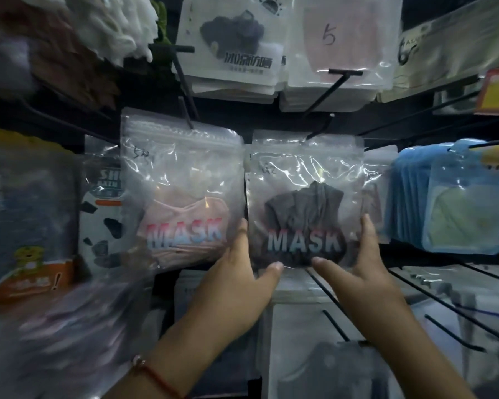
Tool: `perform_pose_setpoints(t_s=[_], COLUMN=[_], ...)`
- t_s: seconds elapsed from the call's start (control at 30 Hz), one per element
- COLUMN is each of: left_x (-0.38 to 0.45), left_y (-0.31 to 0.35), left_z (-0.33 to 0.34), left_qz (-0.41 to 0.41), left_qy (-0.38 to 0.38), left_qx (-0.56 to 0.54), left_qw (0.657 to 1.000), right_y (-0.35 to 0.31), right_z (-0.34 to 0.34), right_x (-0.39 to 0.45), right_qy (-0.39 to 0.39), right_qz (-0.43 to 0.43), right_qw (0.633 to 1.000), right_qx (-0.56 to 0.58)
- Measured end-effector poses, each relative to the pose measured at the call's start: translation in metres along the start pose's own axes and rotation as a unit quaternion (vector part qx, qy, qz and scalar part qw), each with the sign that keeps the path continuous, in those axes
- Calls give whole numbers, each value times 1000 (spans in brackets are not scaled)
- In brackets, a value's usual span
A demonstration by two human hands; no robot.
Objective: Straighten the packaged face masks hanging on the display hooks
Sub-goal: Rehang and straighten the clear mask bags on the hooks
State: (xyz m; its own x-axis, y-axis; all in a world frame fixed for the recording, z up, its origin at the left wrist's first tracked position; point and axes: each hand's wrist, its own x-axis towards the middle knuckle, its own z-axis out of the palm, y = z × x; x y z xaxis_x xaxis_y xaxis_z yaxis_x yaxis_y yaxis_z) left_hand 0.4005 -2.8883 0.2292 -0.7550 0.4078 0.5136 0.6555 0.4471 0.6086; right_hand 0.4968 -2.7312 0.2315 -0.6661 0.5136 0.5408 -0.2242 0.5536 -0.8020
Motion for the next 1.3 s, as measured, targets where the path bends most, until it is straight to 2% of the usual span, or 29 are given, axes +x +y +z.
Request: perform_pose_setpoints(t_s=[0.1, 0.2, 0.43, 0.6, 0.77, 0.9, 0.97, 1.13, 1.3], left_x=[4, 6, 6, 5, 4, -2, -9, -23, -27], left_y=[-2, -6, -5, 5, 17, 28, 33, 39, 44], left_z=[1, 3, 5, -4, -27, -42, -47, -55, -59], left_qz=[19, 39, 69, 61, 44, -2, -1, 46, 47], left_qy=[26, 51, 59, 46, 107, 13, -26, -42, -71], left_qx=[-53, -77, -88, -195, -322, -456, -483, -434, -417], left_qw=[998, 995, 992, 978, 940, 890, 875, 899, 905], right_y=[-1, 7, 4, -2, -6, -13, -15, -32, -35], right_z=[-4, -6, -10, -18, -30, -36, -39, -48, -50], right_x=[4, 7, -5, -11, -8, -15, -19, -33, -40], right_qy=[-26, 12, 103, 62, 41, 17, 5, -11, 63], right_qz=[41, 57, -15, -49, -32, -12, -10, -36, -79], right_qw=[995, 994, 986, 971, 953, 949, 941, 917, 955], right_qx=[84, 94, 130, 227, 300, 316, 338, 397, 278])
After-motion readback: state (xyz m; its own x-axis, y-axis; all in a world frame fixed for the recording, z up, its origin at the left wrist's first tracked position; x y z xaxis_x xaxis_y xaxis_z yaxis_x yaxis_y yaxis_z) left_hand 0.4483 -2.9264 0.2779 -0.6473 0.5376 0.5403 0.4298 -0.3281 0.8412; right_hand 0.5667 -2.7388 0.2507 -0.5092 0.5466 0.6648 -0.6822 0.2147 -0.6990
